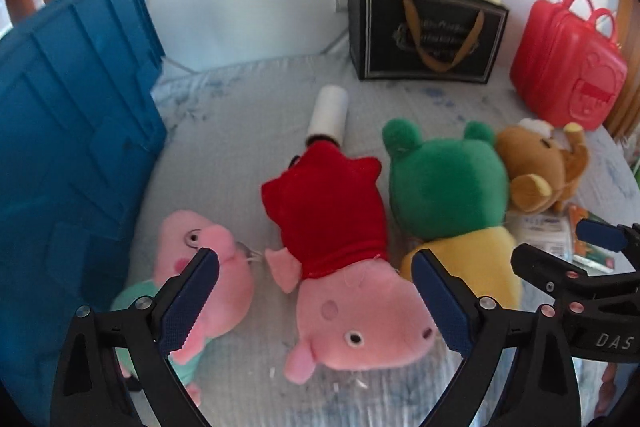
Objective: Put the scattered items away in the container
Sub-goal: 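Return both tools to the table toward the red-hat Peppa and green-yellow duck, then grasp the red-hat Peppa plush with the left tool while the right tool grasps the green-yellow duck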
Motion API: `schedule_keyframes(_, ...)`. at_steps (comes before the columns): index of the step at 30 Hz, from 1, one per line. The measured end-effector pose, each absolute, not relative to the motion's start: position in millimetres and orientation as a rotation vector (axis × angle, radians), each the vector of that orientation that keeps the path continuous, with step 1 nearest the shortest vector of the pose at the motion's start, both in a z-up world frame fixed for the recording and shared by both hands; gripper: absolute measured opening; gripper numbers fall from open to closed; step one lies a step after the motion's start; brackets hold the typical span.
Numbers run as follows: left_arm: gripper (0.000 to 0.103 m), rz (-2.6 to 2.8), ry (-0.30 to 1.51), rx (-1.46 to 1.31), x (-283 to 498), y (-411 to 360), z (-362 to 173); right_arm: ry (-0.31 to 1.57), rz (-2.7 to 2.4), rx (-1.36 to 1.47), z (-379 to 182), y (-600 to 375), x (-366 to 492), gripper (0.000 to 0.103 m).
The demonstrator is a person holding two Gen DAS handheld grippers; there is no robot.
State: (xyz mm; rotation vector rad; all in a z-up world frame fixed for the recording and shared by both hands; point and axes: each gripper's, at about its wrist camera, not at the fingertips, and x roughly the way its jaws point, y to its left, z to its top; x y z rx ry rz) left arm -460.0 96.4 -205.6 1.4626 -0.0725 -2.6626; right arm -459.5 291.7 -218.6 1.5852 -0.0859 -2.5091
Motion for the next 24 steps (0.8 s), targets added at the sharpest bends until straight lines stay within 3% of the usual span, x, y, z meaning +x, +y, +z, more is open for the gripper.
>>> schedule_keyframes(10,0.098,-2.586,-0.015,1.621,-495,91,-258,-0.070,-2.453,1.681,-251,284,-493,0.103)
schedule_keyframes(17,0.101,-2.567,0.168,1.710,-514,77,-278,-0.178,-2.408,1.715,-269,287,-513,0.103)
schedule_keyframes(20,0.102,-2.582,0.094,1.736,-519,87,-288,-0.235,-2.360,1.719,-277,287,-522,0.103)
schedule_keyframes(24,0.086,-2.618,0.041,1.711,-519,97,-289,-0.156,-2.360,1.707,-284,270,-529,0.103)
